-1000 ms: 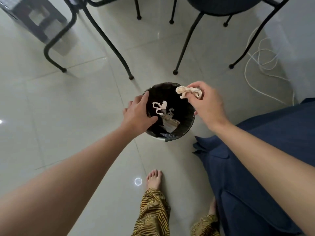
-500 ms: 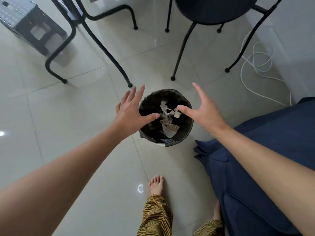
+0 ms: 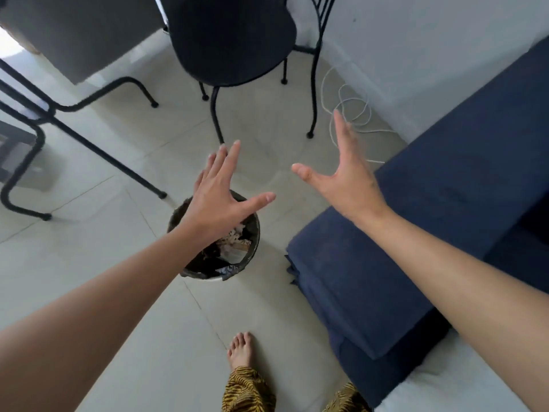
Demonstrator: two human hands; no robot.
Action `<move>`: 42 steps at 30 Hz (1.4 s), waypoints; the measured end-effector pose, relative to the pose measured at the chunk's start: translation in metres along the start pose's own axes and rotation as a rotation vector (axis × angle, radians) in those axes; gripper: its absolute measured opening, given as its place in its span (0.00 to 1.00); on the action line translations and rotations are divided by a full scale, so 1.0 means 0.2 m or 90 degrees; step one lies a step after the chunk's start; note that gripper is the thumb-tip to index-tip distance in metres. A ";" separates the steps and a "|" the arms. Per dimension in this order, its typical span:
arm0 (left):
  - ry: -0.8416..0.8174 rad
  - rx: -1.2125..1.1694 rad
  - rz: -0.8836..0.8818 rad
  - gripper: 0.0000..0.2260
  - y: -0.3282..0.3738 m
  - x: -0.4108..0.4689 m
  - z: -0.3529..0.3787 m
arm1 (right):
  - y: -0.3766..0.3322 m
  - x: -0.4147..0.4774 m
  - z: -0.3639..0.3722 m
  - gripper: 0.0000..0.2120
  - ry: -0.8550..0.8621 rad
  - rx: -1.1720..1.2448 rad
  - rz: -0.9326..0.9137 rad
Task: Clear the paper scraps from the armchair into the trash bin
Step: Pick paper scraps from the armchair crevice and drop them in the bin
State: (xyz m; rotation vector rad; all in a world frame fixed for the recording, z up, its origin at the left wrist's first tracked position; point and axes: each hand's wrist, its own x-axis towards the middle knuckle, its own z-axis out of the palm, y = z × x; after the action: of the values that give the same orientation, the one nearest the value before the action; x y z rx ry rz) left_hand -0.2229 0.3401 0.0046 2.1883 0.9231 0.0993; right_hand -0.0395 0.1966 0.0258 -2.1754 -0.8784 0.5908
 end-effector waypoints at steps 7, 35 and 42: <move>-0.048 0.028 0.137 0.49 0.70 0.11 0.38 | 0.37 -0.22 -0.68 0.51 0.134 -0.008 0.078; -0.436 0.173 0.292 0.50 2.05 -0.02 2.38 | 2.50 -1.25 -1.57 0.52 0.250 -0.060 0.651; -0.438 0.217 0.338 0.47 2.01 0.02 2.61 | 2.67 -1.05 -1.46 0.51 0.297 -0.123 0.644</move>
State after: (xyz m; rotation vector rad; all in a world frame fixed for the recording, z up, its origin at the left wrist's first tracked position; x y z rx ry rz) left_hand 0.1901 -0.1609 -0.1042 2.4644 -0.0377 -0.5628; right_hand 0.2214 -0.3635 -0.1557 -2.6907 0.4888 0.4084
